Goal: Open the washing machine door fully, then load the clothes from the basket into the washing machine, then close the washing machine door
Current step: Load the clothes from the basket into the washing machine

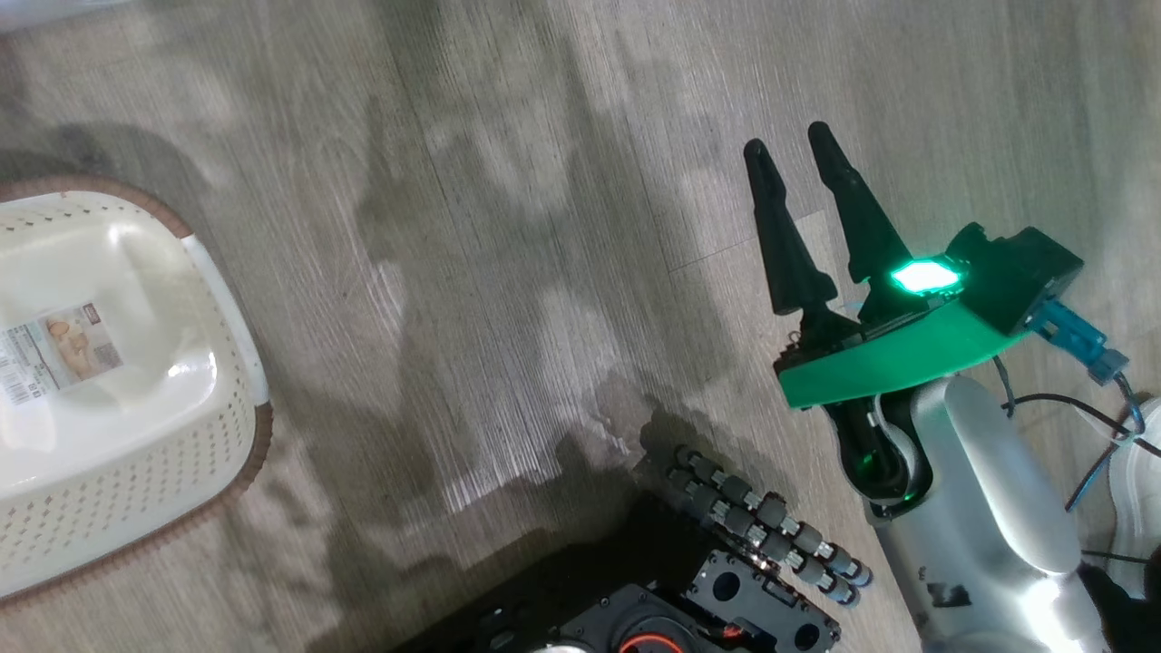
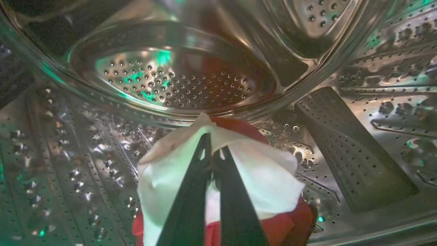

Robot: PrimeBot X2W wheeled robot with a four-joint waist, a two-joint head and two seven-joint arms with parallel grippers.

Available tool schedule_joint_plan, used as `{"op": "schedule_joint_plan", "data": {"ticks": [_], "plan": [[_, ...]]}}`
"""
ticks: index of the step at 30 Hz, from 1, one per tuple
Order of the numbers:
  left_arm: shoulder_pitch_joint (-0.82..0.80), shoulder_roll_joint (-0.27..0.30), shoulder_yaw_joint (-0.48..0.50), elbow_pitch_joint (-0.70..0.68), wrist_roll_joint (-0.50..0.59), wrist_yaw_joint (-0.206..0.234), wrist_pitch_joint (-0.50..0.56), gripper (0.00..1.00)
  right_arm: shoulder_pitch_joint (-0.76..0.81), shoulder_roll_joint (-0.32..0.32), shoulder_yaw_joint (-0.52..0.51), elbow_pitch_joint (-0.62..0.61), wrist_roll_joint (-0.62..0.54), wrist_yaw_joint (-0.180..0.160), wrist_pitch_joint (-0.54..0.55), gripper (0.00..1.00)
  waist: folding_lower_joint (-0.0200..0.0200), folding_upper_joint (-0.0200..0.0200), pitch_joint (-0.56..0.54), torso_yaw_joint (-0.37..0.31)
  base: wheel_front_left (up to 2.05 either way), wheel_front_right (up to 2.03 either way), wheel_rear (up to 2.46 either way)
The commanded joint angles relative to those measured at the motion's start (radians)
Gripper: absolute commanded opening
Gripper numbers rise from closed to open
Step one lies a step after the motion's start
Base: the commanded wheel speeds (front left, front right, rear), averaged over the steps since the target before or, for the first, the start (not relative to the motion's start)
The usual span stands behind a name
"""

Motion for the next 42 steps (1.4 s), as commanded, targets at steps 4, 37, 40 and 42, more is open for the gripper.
{"op": "schedule_joint_plan", "data": {"ticks": [4, 37, 40, 42], "plan": [[-0.046, 0.021, 0.0, -0.006, -0.017, 0.001, -0.007, 0.0, 0.018, -0.003, 0.01, -0.026, 0.005, 0.0, -0.009, 1.0, 0.0, -0.0001, 0.003, 0.002, 0.0, 0.0, 0.0], [0.175, -0.084, -0.003, 0.048, -0.138, -0.072, -0.112, 1.0, 0.034, -0.003, -0.065, -0.015, -0.082, 0.0, -0.009, 1.0, 0.0, -0.0001, -0.148, 0.112, 0.0, 0.0, 0.0], [0.242, -0.105, -0.007, 0.048, -0.153, -0.092, -0.119, 1.0, 0.049, -0.003, -0.072, -0.008, -0.098, 0.0, -0.009, 1.0, 0.0, -0.0001, -0.187, 0.132, 0.0, 0.0, 0.0], [0.286, -0.116, -0.008, 0.04, -0.162, -0.098, -0.122, 1.0, 0.057, -0.003, -0.077, -0.007, -0.107, 0.0, -0.009, 1.0, 0.0, -0.0001, -0.214, 0.145, 0.0, 0.0, 0.0]]}}
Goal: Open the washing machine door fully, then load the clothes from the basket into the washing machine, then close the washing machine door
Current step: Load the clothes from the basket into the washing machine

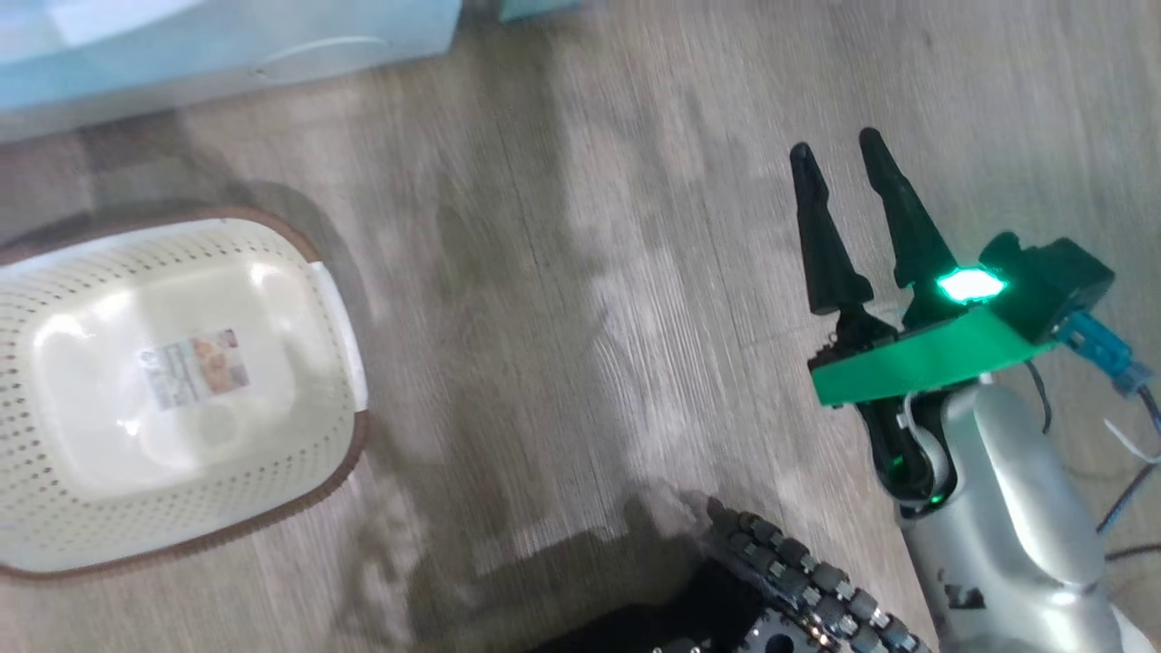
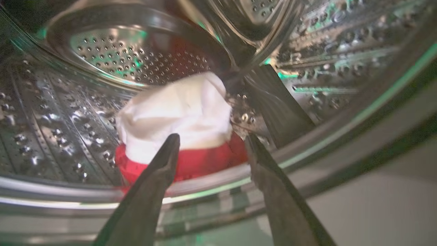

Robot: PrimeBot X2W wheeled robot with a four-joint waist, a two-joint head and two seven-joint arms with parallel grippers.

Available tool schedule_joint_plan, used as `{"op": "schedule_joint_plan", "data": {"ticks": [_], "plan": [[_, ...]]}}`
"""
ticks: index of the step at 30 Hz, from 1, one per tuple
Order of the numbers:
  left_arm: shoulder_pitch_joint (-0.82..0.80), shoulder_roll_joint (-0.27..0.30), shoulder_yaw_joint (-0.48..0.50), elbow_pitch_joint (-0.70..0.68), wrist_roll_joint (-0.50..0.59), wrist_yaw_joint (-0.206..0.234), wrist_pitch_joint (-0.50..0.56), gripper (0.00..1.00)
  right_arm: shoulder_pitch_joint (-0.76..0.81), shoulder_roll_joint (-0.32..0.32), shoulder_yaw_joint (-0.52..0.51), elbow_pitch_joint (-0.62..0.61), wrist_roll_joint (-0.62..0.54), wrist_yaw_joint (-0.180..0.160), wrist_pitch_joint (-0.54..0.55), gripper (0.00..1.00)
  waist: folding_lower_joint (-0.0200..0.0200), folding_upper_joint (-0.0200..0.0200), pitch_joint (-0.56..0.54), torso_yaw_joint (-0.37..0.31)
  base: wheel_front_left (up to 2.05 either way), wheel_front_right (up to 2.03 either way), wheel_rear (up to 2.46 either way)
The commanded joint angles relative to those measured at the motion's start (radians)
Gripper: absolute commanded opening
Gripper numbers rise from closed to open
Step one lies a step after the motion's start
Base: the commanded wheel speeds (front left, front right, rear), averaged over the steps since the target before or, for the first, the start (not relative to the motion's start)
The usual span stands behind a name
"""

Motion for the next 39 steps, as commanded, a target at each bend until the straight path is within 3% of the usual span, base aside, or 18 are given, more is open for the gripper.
{"op": "schedule_joint_plan", "data": {"ticks": [1, 7, 16, 24, 39], "plan": [[0.041, 0.02, 0.004, -0.04, -0.016, -0.004, -0.012, 1.0, 0.044, -0.003, 0.007, -0.022, -0.015, 0.0, -0.009, 1.0, 0.0001, -0.0001, -0.057, 0.034, 0.0, 0.0, 0.0], [0.189, -0.008, 0.025, -0.131, -0.056, -0.012, -0.013, 1.0, 0.061, -0.003, -0.01, -0.013, -0.044, 0.0, -0.009, 1.0, 0.0001, -0.0001, -0.145, 0.055, 0.0, 0.0, 0.0], [0.579, -0.064, 0.09, -0.373, -0.122, -0.017, -0.013, 1.0, 0.129, -0.003, -0.044, 0.015, -0.101, 0.0, -0.009, 1.0, 0.0001, -0.0001, -0.369, 0.076, 0.0, 0.0, 0.0], [0.897, -0.153, 0.125, -0.611, -0.092, 0.006, -0.013, 1.0, 0.201, -0.003, -0.072, 0.03, -0.136, 0.0, -0.009, 1.0, 0.0001, -0.0001, -0.53, 0.119, 0.0, 0.0, 0.0], [1.393, -0.283, 0.151, -1.005, -0.01, 0.039, -0.013, 1.0, 0.296, -0.003, -0.103, 0.027, -0.137, 0.0, -0.009, 1.0, 0.0001, -0.0001, -0.695, 0.222, 0.0, 0.0, 0.0]]}}
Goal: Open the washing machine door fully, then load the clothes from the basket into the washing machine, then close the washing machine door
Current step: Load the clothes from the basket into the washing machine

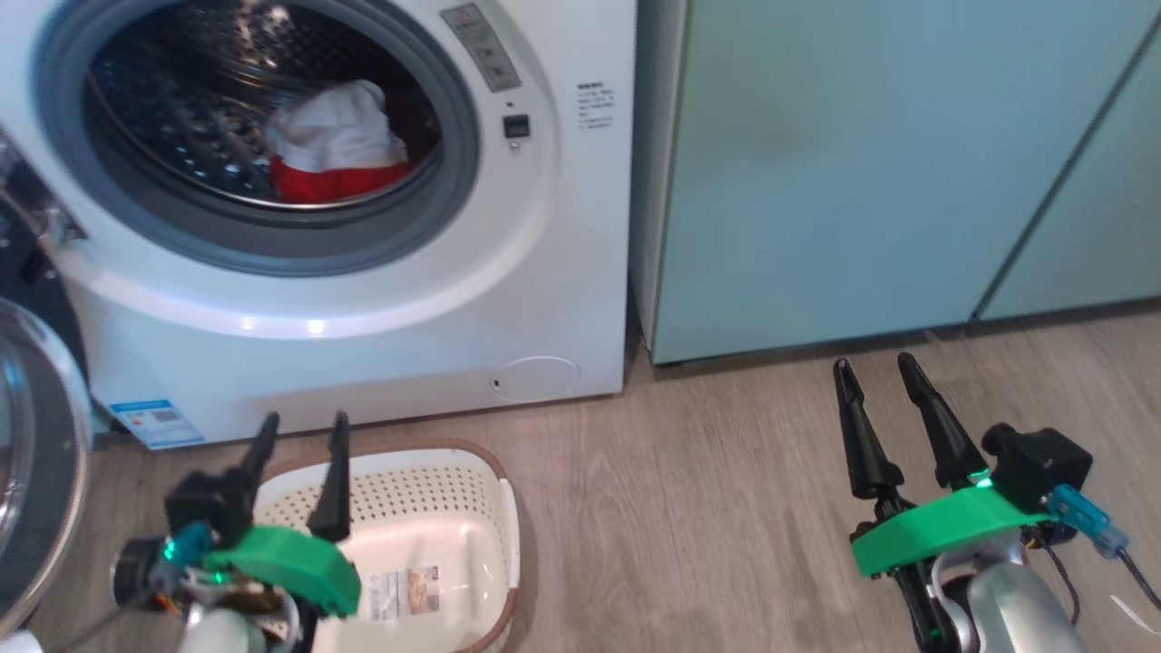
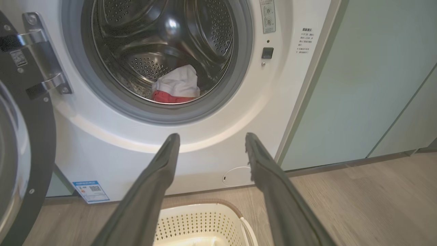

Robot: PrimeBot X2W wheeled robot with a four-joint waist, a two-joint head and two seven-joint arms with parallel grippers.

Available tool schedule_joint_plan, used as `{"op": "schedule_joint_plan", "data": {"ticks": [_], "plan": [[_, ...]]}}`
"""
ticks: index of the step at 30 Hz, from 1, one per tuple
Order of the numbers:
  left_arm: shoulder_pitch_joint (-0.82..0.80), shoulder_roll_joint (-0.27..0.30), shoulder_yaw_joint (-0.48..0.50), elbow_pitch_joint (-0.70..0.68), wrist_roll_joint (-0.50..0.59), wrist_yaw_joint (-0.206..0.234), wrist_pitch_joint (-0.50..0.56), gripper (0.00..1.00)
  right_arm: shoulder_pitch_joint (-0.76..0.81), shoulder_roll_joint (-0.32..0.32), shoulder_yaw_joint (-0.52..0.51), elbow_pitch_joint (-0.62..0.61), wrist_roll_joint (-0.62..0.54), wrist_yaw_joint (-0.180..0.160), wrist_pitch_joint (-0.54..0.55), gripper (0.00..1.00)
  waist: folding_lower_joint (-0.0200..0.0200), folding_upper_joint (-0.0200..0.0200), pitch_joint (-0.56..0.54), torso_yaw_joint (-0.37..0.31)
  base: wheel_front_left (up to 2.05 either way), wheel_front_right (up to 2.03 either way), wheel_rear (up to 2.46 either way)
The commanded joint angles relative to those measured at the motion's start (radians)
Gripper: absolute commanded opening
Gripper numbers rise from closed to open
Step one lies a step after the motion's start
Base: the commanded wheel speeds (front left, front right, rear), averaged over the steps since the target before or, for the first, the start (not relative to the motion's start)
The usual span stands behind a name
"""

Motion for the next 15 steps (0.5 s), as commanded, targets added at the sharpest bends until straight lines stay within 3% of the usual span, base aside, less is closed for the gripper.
{"op": "schedule_joint_plan", "data": {"ticks": [1, 15], "plan": [[-0.009, 0.0, 0.022, -0.058, 0.021, 0.003, -0.013, 1.0, -0.021, -0.002, 0.017, -0.038, -0.003, 0.0, -0.009, 1.0, 0.0002, -0.0001, -0.026, 0.028, 0.0, 0.0, 0.0], [0.072, -0.026, -0.041, -0.188, 0.003, 0.058, -0.013, 1.0, 0.016, -0.002, -0.011, -0.056, 0.009, 0.0, -0.009, 1.0, 0.0002, -0.0001, -0.037, 0.087, 0.0, 0.0, 0.0]]}}
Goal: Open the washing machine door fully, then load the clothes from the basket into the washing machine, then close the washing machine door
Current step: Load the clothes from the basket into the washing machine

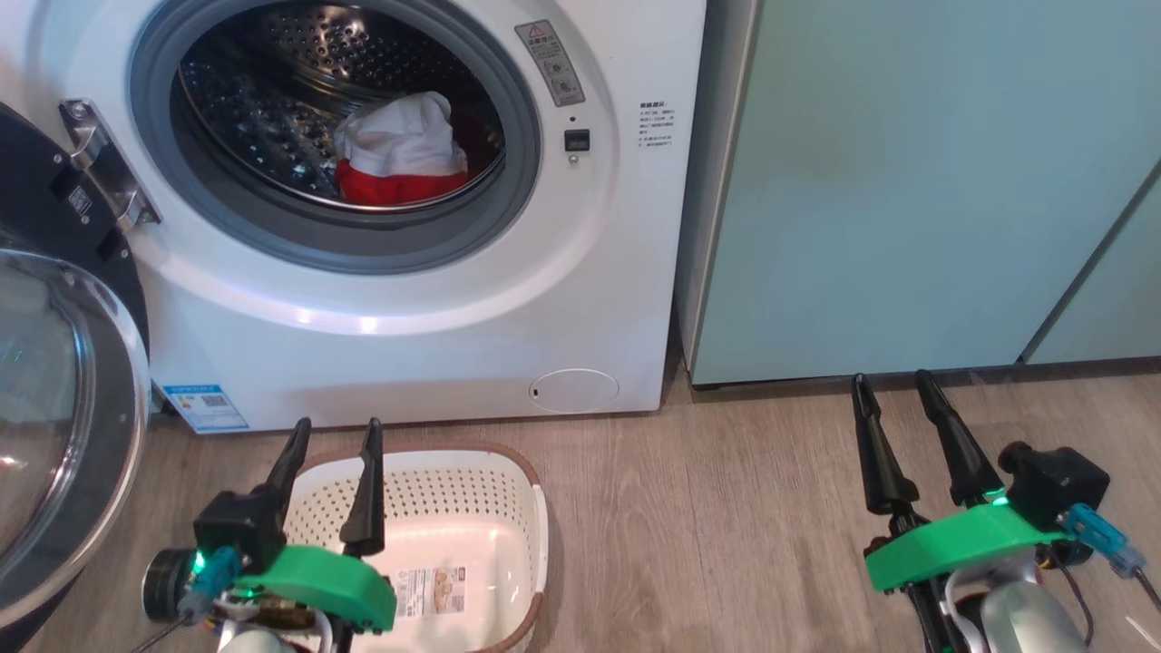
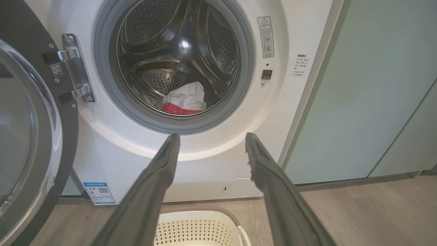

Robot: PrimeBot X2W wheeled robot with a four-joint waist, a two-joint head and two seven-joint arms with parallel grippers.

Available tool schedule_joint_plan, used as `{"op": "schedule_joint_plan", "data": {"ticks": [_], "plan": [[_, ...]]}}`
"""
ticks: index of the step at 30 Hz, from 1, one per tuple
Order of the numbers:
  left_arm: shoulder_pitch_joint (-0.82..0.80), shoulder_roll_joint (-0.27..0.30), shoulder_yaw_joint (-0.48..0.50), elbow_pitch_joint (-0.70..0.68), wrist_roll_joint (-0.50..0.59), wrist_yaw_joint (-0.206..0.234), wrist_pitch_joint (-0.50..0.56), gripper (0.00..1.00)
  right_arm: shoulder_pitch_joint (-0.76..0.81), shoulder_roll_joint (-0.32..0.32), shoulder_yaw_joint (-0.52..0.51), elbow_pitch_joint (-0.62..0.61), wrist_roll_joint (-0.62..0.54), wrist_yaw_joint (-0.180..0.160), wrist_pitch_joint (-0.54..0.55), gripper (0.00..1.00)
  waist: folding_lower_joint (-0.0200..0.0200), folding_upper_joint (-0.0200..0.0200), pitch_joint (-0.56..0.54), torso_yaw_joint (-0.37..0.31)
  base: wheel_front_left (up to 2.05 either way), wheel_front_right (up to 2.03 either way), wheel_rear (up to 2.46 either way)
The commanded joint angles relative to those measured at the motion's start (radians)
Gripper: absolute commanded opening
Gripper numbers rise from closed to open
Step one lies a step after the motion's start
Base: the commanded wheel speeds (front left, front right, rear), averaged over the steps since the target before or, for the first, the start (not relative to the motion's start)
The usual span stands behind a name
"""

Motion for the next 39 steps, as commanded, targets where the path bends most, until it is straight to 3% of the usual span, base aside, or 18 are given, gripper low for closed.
{"op": "schedule_joint_plan", "data": {"ticks": [1, 24, 39], "plan": [[-0.029, 0.0, 0.024, -0.039, -0.006, 0.006, -0.013, 1.0, -0.025, -0.003, 0.019, -0.037, 0.008, 0.0, -0.009, 1.0, 0.0001, -0.0001, 0.002, 0.0, 0.0, 0.0, 0.0], [-0.025, -0.001, -0.01, -0.058, -0.01, 0.048, -0.013, 1.0, -0.032, -0.003, 0.017, -0.036, 0.01, 0.0, -0.009, 1.0, 0.0001, -0.0001, 0.005, 0.009, 0.0, 0.0, 0.0], [-0.02, -0.001, -0.015, -0.063, -0.023, 0.046, -0.013, 1.0, -0.033, -0.003, 0.021, -0.034, 0.007, 0.0, -0.009, 1.0, 0.0001, -0.0001, 0.004, 0.01, 0.0, 0.0, 0.0]]}}
